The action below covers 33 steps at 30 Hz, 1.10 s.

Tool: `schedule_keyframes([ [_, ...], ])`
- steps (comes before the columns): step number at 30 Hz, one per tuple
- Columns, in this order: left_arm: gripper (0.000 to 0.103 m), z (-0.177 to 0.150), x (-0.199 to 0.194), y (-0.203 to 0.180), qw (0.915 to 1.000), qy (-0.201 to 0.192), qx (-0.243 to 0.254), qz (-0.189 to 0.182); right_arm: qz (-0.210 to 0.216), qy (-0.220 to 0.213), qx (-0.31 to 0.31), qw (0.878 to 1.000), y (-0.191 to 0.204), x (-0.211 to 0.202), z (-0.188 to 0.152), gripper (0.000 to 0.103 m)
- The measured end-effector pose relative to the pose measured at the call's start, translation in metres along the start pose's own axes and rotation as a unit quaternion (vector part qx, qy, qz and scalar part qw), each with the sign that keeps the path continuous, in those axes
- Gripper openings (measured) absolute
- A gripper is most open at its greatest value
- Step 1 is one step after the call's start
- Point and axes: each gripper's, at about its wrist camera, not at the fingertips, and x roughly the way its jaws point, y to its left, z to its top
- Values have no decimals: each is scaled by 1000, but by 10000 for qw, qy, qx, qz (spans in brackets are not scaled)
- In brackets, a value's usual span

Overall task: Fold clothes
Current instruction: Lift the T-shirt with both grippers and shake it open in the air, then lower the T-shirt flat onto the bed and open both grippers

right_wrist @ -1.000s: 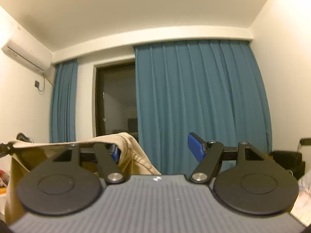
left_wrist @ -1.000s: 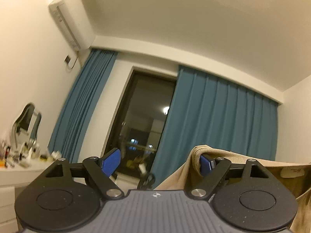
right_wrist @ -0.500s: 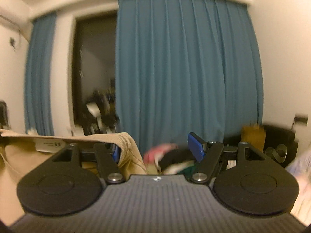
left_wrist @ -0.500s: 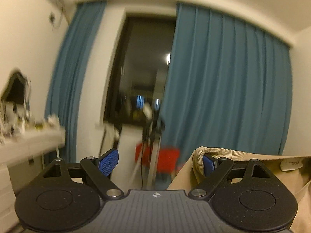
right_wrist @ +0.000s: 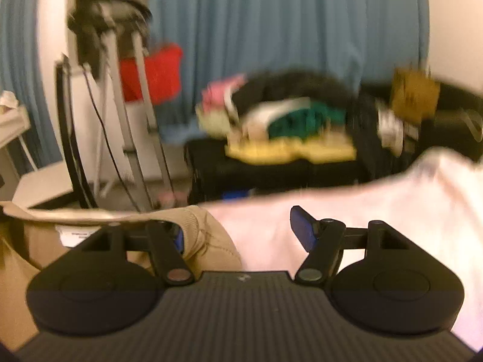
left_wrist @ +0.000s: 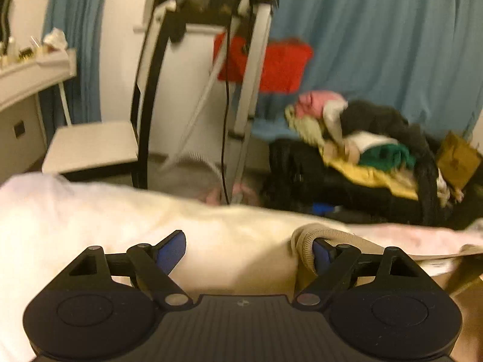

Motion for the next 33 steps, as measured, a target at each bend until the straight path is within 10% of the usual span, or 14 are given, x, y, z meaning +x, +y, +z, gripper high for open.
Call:
schedule_keyframes([
  [5, 92, -7, -17, 4, 9987, 442, 220, -126, -147, 1103, 616, 9919, 0, 12, -21, 69],
  [10, 103, -15, -68, 0, 9966, -144, 815, -66, 326, 1304, 79, 9909, 22, -15, -10, 75],
  [24, 103, -89, -312, 2, 9970, -740, 209, -50, 724, 233, -19, 9971, 22, -269, -71, 75],
  [33, 97, -82, -343, 52, 9900, -361, -1348, -219, 1113, -355, 784, 9901, -9, -362, -97, 75],
])
